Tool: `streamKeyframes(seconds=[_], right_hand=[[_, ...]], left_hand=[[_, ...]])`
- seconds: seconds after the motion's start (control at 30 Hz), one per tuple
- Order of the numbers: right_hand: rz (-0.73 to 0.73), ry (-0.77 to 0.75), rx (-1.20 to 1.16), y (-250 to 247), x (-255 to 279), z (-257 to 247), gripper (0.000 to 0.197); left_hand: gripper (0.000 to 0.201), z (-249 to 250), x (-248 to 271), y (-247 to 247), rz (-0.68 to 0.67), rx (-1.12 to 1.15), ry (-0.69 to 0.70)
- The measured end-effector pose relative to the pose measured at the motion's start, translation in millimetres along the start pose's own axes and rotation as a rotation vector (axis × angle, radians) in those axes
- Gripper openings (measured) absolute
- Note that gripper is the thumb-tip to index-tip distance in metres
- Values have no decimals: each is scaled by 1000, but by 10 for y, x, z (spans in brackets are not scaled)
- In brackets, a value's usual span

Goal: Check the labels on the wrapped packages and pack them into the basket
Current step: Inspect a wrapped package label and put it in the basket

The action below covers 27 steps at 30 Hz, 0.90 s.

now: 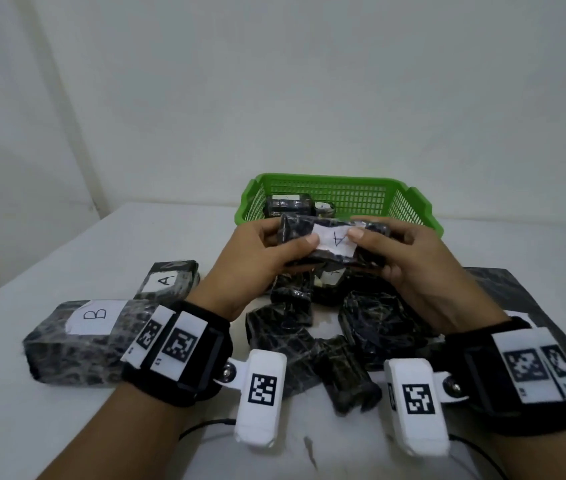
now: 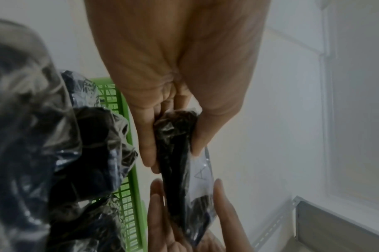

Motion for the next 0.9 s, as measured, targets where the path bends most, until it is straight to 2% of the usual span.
streamKeyframes(seconds=[0.17,0.27,0.37,0.43,0.53,0.6,0.67,0.73,0.83,0.9], right_hand=[[72,-70,36,-6,4,-6,49],[13,-46,61,25,-8,8,64],[23,-61,121,11,-5,1,64],[49,-73,133,-22,-4,0,58],[33,-54,111,-16,-1,4,67],[37,-67,116,-6,12,-23,65],[58,-98,140,-7,25,-49,54],[56,-116,161,-6,24,-46,54],[10,-67,106,49,0,7,67],[-12,15,5,83,0,42,64]], left_hand=[[32,30,8,18,-35,27,15],[28,54,-17,-51,2,29,41],[43,78,-23,-95,21,54,36],[38,73,-15,-89,12,32,28],[26,62,-8,-107,20,-27,37],[28,61,-4,-105,0,-52,46],[30,77,4,-102,-15,-71,57],[28,105,6,-117,1,-118,87],[31,137,10,-160,17,-139,129],[32,154,17,-155,3,-158,152]])
Point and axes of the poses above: each hand's wrist, its own x-axis away from the middle knuckle, its own y-axis out of the palm, z = x × y, the point moved 5 cm from there along -x, towards the middle knuckle, and after that the axes turned 1 degree about x, right-handed, at the moved point
